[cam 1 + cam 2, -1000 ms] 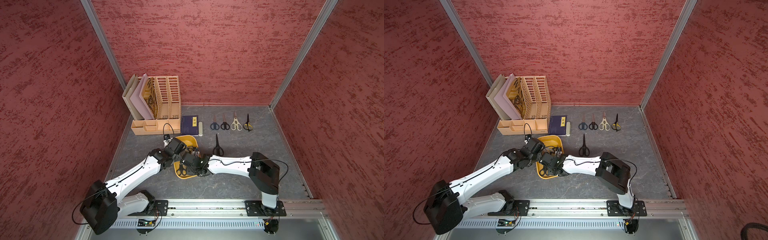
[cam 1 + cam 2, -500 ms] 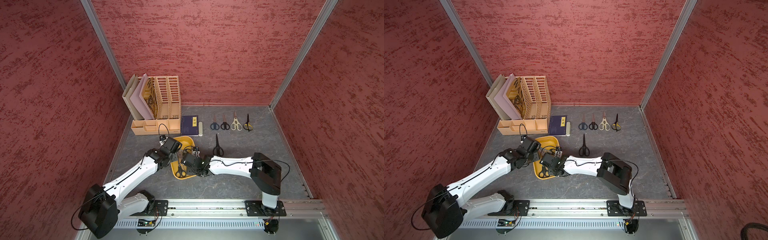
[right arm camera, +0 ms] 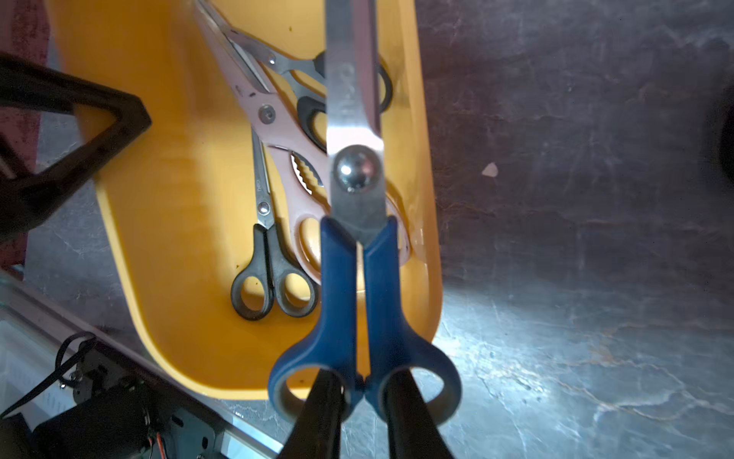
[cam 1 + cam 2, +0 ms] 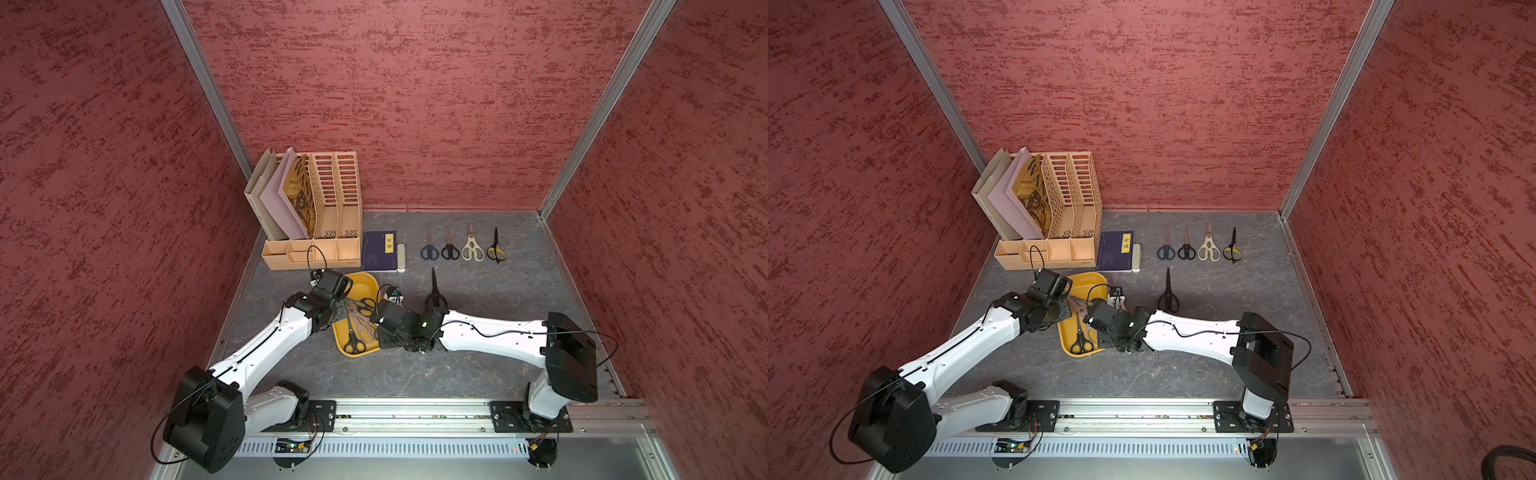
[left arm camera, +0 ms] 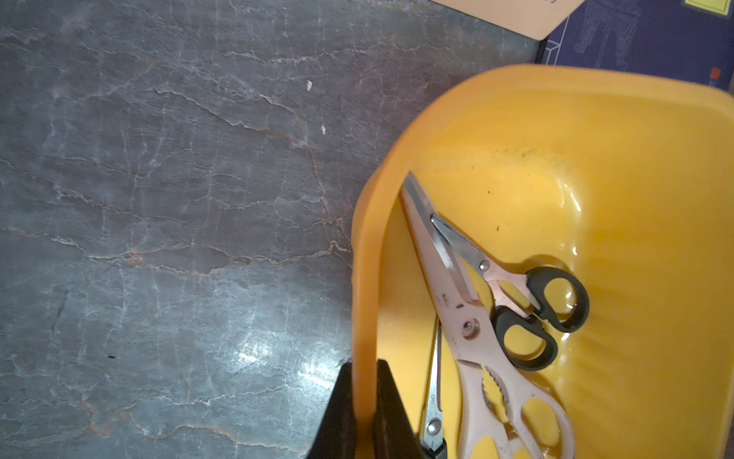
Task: Take the scissors out of the storage box
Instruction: Pick up the scissors from the storage box, then place the scissors at the center of the board.
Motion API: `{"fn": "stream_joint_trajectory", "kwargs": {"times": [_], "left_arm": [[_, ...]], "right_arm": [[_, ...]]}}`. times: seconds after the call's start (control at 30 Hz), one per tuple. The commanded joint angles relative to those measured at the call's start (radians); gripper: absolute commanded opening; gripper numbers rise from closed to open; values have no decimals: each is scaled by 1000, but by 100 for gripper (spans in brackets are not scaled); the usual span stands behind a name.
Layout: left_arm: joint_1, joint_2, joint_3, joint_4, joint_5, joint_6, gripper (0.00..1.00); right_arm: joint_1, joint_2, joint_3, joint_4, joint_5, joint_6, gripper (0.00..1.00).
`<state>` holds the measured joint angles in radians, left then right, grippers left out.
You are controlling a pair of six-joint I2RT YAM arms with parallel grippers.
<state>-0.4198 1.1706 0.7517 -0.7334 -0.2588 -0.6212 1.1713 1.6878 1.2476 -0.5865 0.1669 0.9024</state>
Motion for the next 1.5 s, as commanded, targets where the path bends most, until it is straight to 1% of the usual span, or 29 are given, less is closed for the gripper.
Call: {"fn": "stream_joint_trajectory", "kwargs": {"times": [0.0, 0.1, 0.2, 0.27, 0.37, 0.47, 0.6, 0.73, 0.93, 1.1, 1.33, 1.47], "left_arm": [[6, -12, 31, 12, 34, 71, 0], [6, -23, 29, 22, 55, 105, 0], [5, -28, 28, 29, 78, 120, 0], [3, -30, 22, 48, 99, 121, 0], [-3, -23, 17, 78, 123, 116, 0], [-18, -6, 30, 86, 122, 99, 0], [-61, 15, 39, 100, 117, 76, 0], [-117, 36, 63, 85, 80, 43, 0], [-155, 43, 90, 69, 44, 26, 0], [-170, 40, 100, 53, 23, 25, 0], [-183, 32, 83, 43, 4, 0, 0], [-191, 26, 72, 45, 0, -10, 0]], "right_arm": [[-29, -78, 1, -74, 17, -127, 10], [-78, -125, -13, -128, 0, -215, 10], [-153, -153, -31, -181, -62, -313, 10], [-224, -152, -39, -223, -119, -387, 10], [-334, -129, -32, -304, -174, -466, 9], [-435, -105, -25, -351, -198, -533, 9], [-566, -71, -30, -352, -233, -609, 8], [-666, 5, -21, -361, -230, -676, 8], [-730, 113, -8, -337, -217, -726, 7], [-752, 172, 12, -320, -210, -755, 7], [-791, 196, 17, -311, -187, -719, 7], [-797, 205, 12, -309, -188, -709, 10]]}}
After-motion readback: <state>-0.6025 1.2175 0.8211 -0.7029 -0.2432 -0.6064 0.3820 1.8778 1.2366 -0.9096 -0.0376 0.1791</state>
